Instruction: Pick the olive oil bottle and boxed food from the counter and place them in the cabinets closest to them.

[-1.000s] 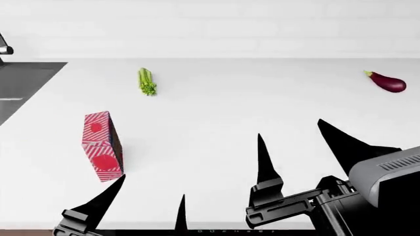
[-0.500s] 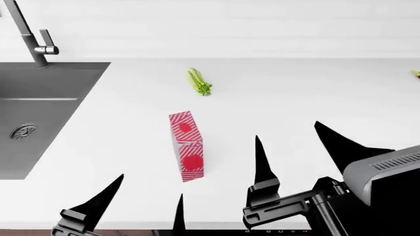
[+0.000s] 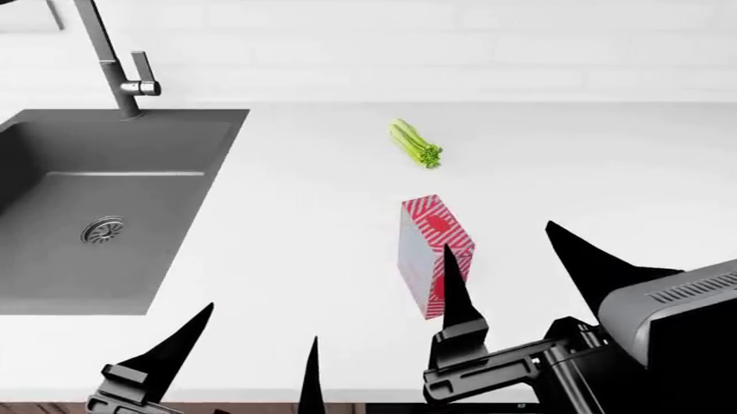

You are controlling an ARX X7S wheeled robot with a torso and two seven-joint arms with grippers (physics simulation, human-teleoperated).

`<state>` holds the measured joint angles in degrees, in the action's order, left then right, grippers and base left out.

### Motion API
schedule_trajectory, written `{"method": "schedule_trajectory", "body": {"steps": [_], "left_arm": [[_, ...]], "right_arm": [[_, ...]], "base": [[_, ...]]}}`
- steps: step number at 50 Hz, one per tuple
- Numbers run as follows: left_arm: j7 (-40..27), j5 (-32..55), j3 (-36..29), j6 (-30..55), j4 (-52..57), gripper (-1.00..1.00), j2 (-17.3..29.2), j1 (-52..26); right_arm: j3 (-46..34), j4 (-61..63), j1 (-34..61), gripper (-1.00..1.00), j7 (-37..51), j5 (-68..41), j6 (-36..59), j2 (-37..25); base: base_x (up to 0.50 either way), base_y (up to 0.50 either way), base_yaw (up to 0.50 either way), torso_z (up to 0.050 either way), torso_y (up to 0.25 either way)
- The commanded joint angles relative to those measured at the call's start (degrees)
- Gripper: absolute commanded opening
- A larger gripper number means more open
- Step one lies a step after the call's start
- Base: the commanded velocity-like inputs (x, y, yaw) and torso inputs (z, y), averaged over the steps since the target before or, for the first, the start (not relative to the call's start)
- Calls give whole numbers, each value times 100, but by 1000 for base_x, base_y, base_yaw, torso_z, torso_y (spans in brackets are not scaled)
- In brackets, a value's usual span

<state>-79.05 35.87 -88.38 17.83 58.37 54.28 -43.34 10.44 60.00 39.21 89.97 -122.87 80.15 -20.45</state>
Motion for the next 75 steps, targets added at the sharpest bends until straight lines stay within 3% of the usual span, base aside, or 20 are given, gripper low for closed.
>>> {"method": "schedule_trajectory", "body": {"steps": [1, 6, 23, 43, 64, 75], "left_arm": [[-13, 14, -24, 8, 2, 100, -28, -26], [-2, -43, -51, -44, -9, 100, -1, 3], [46, -121, -71, -185, -88, 100, 36, 66], [-31, -41, -59, -51, -4, 100, -6, 2], [-58, -82, -120, -73, -7, 100, -7, -5], [-101, -93, -156, -36, 21, 100, -14, -12]], "right_arm": [[-218, -1, 8, 100, 1, 31, -254, -28], [-746, -1, 154, 100, 0, 388, -686, -179], [-860, -1, 348, 100, 1, 240, -824, -163], [-1019, 0, -131, 100, 2, -156, -1322, -305], [-1023, -6, -922, 100, -12, 305, -711, 76], [-559, -183, -1212, 100, -749, 990, -79, 295]], "base": [[0, 0, 0, 0, 0], [0, 0, 0, 0, 0], [379, 1, 0, 0, 0], [0, 0, 0, 0, 0], [0, 0, 0, 0, 0], [0, 0, 0, 0, 0]]}}
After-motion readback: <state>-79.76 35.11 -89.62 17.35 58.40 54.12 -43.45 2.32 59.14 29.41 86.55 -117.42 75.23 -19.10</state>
